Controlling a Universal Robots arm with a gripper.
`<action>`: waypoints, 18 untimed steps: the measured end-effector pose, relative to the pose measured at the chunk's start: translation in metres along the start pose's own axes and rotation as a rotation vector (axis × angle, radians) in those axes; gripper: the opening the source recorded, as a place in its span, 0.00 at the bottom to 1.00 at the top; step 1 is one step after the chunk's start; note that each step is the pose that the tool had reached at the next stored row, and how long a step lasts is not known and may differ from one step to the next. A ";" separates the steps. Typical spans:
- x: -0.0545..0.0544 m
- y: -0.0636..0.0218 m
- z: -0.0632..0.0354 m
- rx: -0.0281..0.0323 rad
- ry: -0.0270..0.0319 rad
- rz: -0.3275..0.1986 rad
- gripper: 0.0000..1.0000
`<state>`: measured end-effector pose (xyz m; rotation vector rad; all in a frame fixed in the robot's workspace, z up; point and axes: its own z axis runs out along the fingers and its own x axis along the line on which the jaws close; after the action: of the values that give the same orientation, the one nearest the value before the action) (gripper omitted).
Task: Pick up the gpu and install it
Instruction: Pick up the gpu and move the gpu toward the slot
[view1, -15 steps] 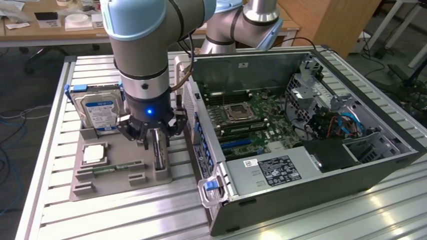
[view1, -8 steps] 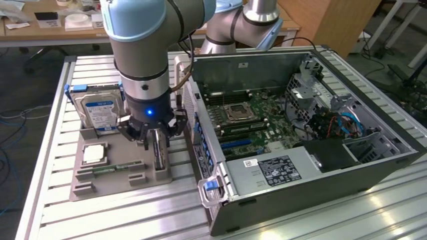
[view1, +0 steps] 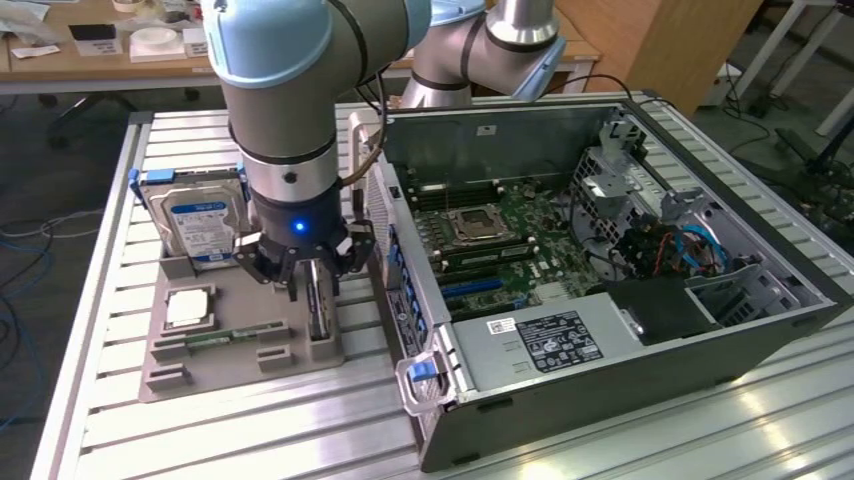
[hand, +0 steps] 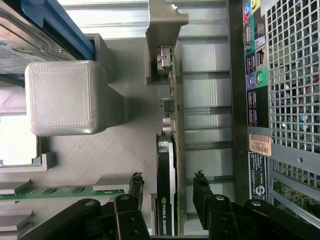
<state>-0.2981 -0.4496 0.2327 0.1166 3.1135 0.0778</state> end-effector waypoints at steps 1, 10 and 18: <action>0.000 0.0007 0.0001 0.0000 0.0000 0.000 0.53; 0.002 0.0075 0.0011 0.0001 0.0001 0.000 0.53; 0.002 0.0135 0.0039 -0.0005 0.0002 0.000 0.53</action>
<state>-0.2992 -0.4357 0.2294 0.1162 3.1137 0.0786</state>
